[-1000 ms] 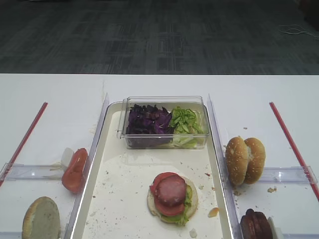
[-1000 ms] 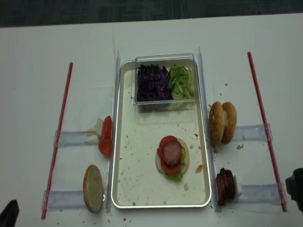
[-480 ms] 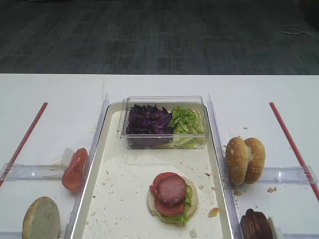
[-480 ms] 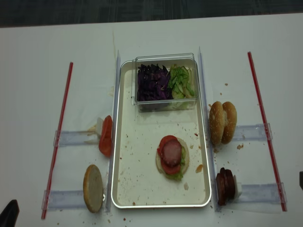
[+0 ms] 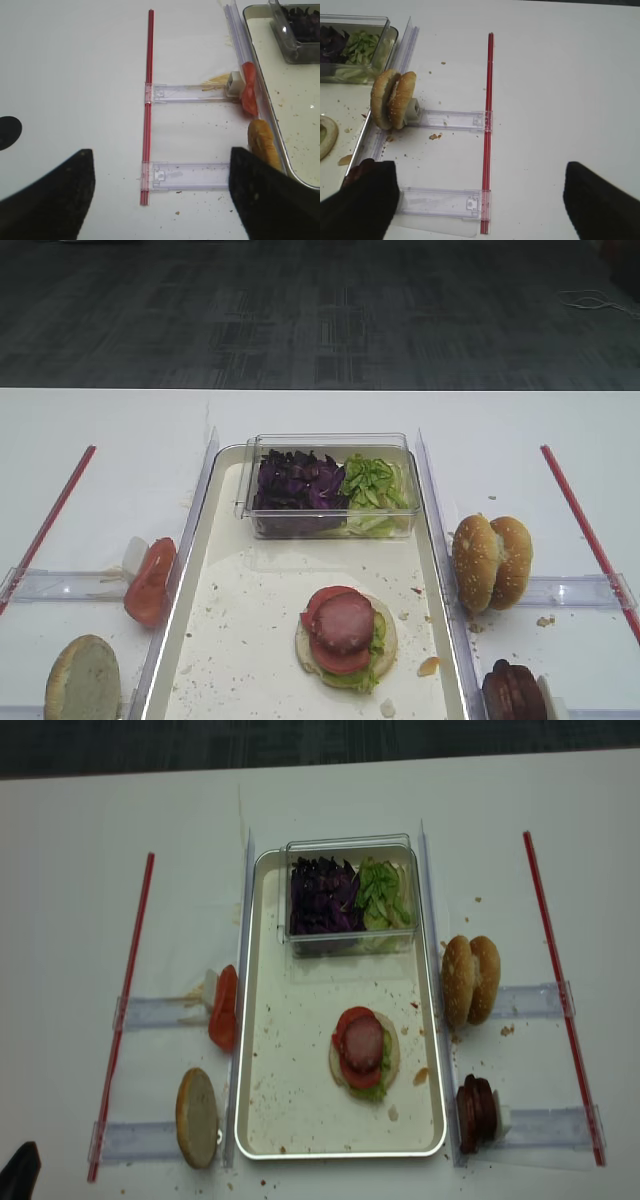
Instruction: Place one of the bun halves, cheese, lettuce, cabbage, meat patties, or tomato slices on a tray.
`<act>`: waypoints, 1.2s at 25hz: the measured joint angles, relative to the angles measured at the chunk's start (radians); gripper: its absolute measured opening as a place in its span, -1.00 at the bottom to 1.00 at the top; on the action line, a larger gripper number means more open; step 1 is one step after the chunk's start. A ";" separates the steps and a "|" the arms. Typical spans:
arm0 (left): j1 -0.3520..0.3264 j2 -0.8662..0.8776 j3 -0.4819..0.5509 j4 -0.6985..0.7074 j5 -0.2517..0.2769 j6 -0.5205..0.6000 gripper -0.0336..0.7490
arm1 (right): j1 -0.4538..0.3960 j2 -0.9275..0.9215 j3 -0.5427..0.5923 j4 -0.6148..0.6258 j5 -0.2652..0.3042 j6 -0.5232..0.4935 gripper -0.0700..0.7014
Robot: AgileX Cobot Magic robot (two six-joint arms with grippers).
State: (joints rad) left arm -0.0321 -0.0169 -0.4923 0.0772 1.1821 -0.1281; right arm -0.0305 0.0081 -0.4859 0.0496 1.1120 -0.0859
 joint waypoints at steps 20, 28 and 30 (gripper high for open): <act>0.000 0.000 0.000 0.000 0.000 0.000 0.48 | 0.000 -0.024 0.000 0.000 0.005 0.002 0.97; 0.000 0.000 0.000 0.000 0.000 0.000 0.48 | 0.000 -0.024 0.000 0.000 0.005 0.003 0.97; 0.000 0.000 0.000 0.000 0.000 0.000 0.48 | 0.000 -0.024 0.000 0.000 0.005 0.003 0.97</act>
State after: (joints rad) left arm -0.0321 -0.0169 -0.4923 0.0772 1.1821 -0.1281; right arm -0.0305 -0.0158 -0.4859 0.0496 1.1170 -0.0826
